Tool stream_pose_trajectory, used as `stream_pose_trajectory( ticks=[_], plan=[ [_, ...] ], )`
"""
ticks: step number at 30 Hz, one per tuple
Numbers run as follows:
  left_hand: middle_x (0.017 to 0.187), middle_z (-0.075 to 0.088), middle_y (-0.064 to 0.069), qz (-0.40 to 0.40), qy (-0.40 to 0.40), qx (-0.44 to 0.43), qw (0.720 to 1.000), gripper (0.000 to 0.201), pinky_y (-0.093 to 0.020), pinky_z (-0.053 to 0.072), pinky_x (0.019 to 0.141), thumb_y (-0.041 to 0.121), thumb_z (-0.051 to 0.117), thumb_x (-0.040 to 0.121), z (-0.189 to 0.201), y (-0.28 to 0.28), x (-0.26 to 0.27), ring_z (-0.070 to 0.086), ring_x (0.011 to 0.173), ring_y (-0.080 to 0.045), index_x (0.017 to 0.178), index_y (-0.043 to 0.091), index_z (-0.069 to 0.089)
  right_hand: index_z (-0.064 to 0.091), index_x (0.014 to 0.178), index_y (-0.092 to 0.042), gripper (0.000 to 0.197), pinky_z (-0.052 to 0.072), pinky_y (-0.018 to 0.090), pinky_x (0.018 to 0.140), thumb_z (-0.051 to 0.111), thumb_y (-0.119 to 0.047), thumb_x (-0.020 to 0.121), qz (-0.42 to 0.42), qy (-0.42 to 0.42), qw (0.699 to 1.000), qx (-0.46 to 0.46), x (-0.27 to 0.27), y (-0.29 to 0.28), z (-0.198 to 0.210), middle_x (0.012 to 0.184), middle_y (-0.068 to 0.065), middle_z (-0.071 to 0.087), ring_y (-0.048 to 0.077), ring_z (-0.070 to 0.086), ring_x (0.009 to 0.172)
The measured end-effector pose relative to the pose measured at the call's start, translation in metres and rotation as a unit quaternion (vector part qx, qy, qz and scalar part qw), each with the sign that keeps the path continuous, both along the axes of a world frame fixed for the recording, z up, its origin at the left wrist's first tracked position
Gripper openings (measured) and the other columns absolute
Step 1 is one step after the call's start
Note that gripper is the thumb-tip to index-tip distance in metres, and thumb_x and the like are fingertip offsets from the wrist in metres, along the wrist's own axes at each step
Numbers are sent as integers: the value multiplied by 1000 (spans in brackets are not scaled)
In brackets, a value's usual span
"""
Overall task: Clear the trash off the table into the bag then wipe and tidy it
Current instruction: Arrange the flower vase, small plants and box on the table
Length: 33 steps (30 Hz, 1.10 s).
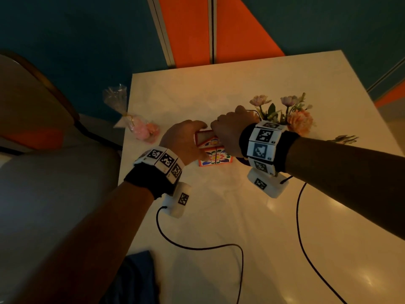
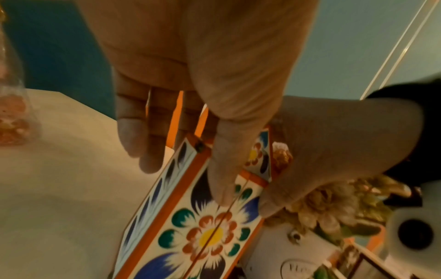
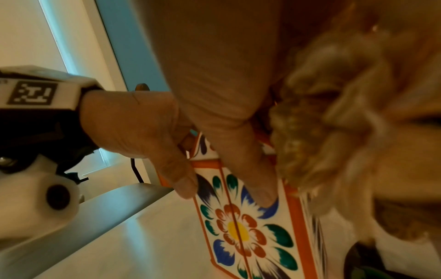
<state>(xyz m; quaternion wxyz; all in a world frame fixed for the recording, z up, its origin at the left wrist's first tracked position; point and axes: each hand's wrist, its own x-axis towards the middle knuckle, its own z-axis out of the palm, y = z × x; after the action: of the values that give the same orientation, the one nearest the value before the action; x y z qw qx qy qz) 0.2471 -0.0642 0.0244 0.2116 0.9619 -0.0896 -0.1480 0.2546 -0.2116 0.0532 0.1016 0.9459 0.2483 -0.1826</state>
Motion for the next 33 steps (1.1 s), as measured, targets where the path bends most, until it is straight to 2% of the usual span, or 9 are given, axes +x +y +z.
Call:
stream_pose_trajectory(
  ticks=[2,7,13,16,20,24,27,30,33],
  plan=[
    [118,57,7,63,14,-18,998,83,-35,48,92,33,88,57,1,15,-2,54,107,-13,130,26,48,54,119,-16,31,32,43,102,54,-26,89,-2,2,1000,5,0,-2,0,117,8,58,31,56,108],
    [84,69,-6,232,149,33,961,28,-34,58,70,29,77,75,-3,90,-8,68,73,-20,89,12,61,50,121,-17,39,32,43,103,58,-31,86,-4,5,1000,3,0,-3,-1,119,7,57,30,55,108],
    [73,69,-14,376,125,23,918,37,-39,55,73,41,70,79,-27,140,-5,65,67,-28,71,6,60,44,128,-17,53,35,43,99,63,-36,83,13,-5,1000,-5,-5,5,3,123,7,54,29,53,110],
    [94,69,-12,433,74,-75,895,44,-45,55,83,42,80,67,-41,151,4,66,88,-31,92,11,62,38,134,-16,62,36,44,102,62,-43,84,19,-19,1000,15,-7,14,8,130,8,50,30,50,116],
    [118,62,-7,418,45,-132,898,66,-47,53,88,31,85,64,-53,151,15,61,103,-28,121,13,54,28,144,-16,68,33,47,108,55,-48,90,18,14,995,96,-7,35,22,144,9,40,32,42,128],
    [126,57,-5,393,57,-149,906,66,-44,51,92,29,81,70,-52,145,27,60,107,-28,127,13,51,32,143,-14,62,37,43,109,59,-37,91,-32,107,969,218,7,76,19,146,10,40,29,41,133],
    [128,54,-4,397,75,-177,897,68,-42,55,84,31,80,71,-54,144,35,62,98,-25,130,15,49,40,137,-11,53,43,33,101,59,-28,91,-71,114,953,271,19,105,9,139,12,48,29,48,126],
    [129,52,-3,398,87,-206,889,69,-40,55,82,31,79,72,-58,144,42,61,104,-28,131,18,47,41,137,-12,51,41,25,84,58,-25,91,-67,125,955,262,24,124,3,134,10,52,28,52,120],
    [120,55,-2,400,94,-225,883,62,-45,51,92,33,77,74,-58,140,47,59,104,-27,127,18,49,43,137,-15,51,47,33,91,60,-24,89,-24,107,972,206,21,124,6,133,8,53,28,54,118]
  ],
)
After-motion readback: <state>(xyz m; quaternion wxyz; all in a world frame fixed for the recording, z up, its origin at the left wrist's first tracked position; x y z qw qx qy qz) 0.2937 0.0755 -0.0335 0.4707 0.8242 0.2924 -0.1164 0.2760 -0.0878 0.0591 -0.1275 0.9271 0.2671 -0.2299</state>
